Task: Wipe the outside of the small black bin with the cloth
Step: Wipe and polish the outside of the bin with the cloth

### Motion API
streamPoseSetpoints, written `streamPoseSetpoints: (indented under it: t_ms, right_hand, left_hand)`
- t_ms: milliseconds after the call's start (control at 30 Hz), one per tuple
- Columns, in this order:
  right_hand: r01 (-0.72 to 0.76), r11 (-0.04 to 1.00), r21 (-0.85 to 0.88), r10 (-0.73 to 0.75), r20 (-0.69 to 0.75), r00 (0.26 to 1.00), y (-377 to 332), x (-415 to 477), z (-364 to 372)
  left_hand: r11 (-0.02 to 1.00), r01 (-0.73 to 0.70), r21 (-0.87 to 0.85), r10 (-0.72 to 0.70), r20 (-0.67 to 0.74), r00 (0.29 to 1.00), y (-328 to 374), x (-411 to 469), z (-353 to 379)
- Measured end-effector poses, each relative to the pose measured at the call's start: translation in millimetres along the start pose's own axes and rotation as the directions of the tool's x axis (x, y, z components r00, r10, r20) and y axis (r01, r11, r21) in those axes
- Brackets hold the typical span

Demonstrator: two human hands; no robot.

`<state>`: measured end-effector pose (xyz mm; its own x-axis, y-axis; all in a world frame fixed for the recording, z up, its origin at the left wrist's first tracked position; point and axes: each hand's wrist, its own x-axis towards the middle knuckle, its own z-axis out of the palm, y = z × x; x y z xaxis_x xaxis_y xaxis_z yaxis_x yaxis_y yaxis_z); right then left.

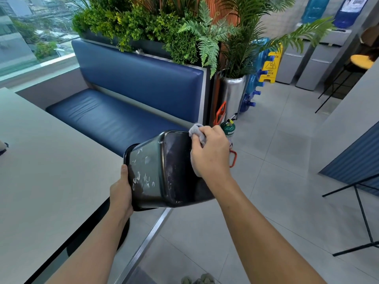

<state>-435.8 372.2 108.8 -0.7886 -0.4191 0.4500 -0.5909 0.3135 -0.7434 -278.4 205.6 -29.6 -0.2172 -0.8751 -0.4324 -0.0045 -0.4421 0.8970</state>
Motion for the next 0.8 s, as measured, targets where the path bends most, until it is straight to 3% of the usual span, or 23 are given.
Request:
streamPoseSetpoints:
  t_ms: [133, 267, 400, 500, 667, 800]
  right_hand:
    - [0.101, 0.995, 0.003, -0.101, 0.013, 0.995, -9, -1, 1]
    - [-0.042, 0.994, -0.101, 0.042, -0.002, 0.999, 25, 12, -11]
    - [-0.048, 0.989, -0.137, 0.06, 0.089, 0.994, 44, -17, -16]
    - [-0.062, 0.993, -0.105, 0.074, 0.105, 0.992, 44, -48, -17]
    - [0.114, 0.993, 0.037, -0.118, 0.144, 0.983, 1, -76, -3]
    - [0.062, 0.997, 0.047, -0.066, 0.092, 0.994, -5, -35, 1]
  left_hand:
    - [0.999, 0.014, -0.029, -0.014, 0.007, 1.0, 4, -7, 3]
    - [0.998, -0.001, -0.063, 0.0, -0.02, 1.0, 9, -9, -1]
    - [0.997, 0.008, -0.075, -0.012, -0.048, 0.999, 14, -7, -3]
    - [0.999, 0.008, -0.054, -0.014, -0.103, 0.995, 16, -5, -2]
    - [0.999, 0.021, 0.024, -0.018, -0.135, 0.991, 15, -8, 2]
    - [0.998, 0.044, 0.033, -0.04, -0.102, 0.994, 15, -19, 14]
